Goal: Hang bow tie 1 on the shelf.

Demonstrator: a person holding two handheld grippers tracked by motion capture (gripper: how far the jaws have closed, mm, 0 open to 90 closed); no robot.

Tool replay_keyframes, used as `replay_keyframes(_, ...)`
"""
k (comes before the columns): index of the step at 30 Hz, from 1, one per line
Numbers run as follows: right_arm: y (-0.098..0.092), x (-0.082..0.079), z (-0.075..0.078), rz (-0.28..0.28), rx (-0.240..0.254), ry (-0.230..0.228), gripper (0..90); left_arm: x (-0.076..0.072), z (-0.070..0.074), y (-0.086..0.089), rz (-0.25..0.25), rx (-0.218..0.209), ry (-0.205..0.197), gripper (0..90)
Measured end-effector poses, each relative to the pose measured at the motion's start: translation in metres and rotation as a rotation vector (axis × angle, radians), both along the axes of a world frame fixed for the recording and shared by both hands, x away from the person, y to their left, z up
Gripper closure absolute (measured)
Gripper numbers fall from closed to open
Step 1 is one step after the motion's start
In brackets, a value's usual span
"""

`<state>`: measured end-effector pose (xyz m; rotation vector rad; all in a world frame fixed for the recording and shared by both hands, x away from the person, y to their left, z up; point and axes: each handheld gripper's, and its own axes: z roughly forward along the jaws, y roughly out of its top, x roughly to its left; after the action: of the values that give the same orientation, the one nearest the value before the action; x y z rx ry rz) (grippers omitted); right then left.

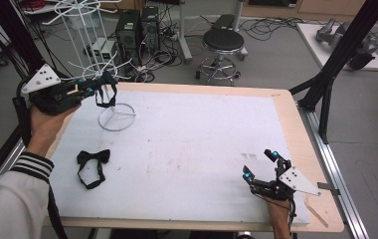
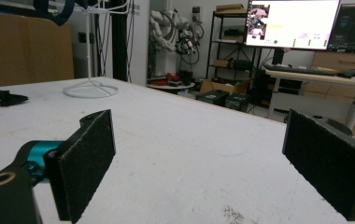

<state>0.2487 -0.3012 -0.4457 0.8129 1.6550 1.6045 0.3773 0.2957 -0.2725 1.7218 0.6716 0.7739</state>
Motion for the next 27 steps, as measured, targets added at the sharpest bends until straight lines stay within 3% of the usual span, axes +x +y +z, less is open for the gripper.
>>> replay_keyframes(3,0.000,0.001,-0.001,0.000,-0.007,0.003,8.7,0.001,0.000,0.001,0.013,-0.002,-0.002,64.2)
replay_keyframes(5,0.000,0.002,-0.002,0.000,-0.009,-0.001,8.7,0.000,0.000,0.001,0.016,-0.008,0.001,51.5)
replay_keyframes(6,0.000,0.002,-0.002,0.000,-0.009,-0.001,8.7,0.000,0.000,0.001,0.017,-0.011,-0.003,51.5)
replay_keyframes(8,0.000,0.002,-0.003,-0.002,-0.008,0.010,8.7,-0.001,-0.001,0.002,-0.001,-0.032,-0.029,42.1)
replay_keyframes(11,0.000,0.002,-0.004,-0.002,-0.010,0.016,8.7,-0.002,-0.001,0.003,0.017,-0.034,-0.026,31.7)
replay_keyframes(18,0.000,0.003,-0.005,0.002,-0.006,0.017,8.7,-0.010,-0.002,0.006,0.021,-0.051,-0.050,19.5)
replay_keyframes(27,0.001,0.004,-0.008,-0.001,0.015,0.019,8.7,-0.028,0.005,0.008,0.003,-0.066,-0.086,16.9)
